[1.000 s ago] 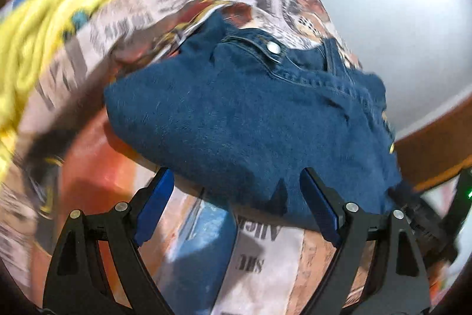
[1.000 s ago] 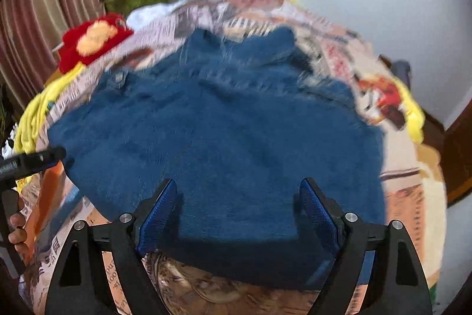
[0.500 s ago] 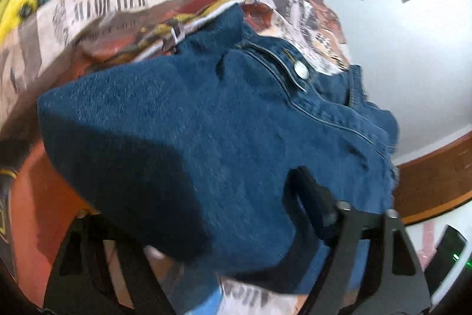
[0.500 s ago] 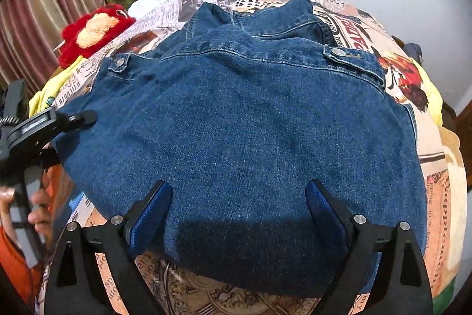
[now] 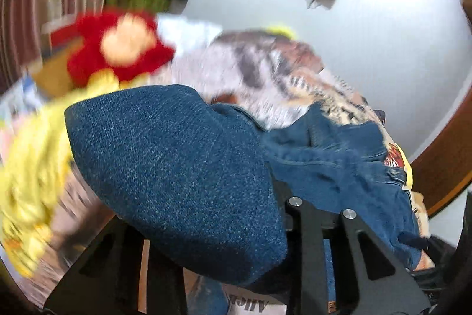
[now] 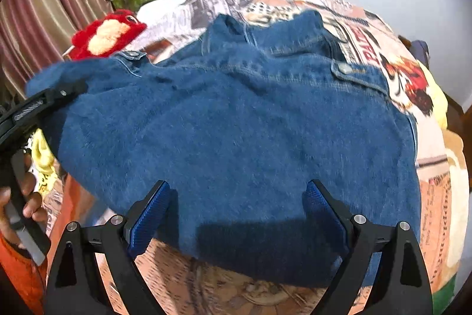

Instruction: Fold large clothes

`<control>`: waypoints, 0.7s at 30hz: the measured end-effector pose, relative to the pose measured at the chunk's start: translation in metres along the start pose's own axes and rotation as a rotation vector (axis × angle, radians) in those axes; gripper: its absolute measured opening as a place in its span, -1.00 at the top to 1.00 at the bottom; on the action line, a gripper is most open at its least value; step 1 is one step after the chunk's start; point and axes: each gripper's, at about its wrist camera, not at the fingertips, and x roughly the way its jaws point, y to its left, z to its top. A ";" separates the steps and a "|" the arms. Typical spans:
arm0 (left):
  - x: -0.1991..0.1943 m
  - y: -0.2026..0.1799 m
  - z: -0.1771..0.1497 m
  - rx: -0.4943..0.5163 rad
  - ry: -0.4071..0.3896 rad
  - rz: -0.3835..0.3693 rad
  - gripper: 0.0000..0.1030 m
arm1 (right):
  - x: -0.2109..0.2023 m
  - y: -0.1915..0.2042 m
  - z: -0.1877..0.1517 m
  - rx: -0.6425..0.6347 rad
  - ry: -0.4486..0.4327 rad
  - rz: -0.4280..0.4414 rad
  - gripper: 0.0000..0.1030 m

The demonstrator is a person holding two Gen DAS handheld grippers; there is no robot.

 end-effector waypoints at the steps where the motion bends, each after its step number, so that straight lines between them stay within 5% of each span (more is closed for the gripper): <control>1: -0.008 -0.004 0.003 0.021 -0.023 0.003 0.39 | 0.000 0.005 0.004 -0.010 -0.002 0.005 -0.79; 8: -0.051 -0.021 0.032 0.104 -0.150 -0.014 0.41 | 0.021 0.050 0.020 -0.115 -0.008 0.051 -0.79; 14: -0.043 -0.031 0.029 0.175 -0.112 0.036 0.44 | 0.055 0.054 0.013 -0.076 0.069 0.119 -0.83; 21: -0.047 -0.066 0.032 0.250 -0.138 0.026 0.48 | 0.032 0.040 0.005 -0.164 0.056 0.072 -0.83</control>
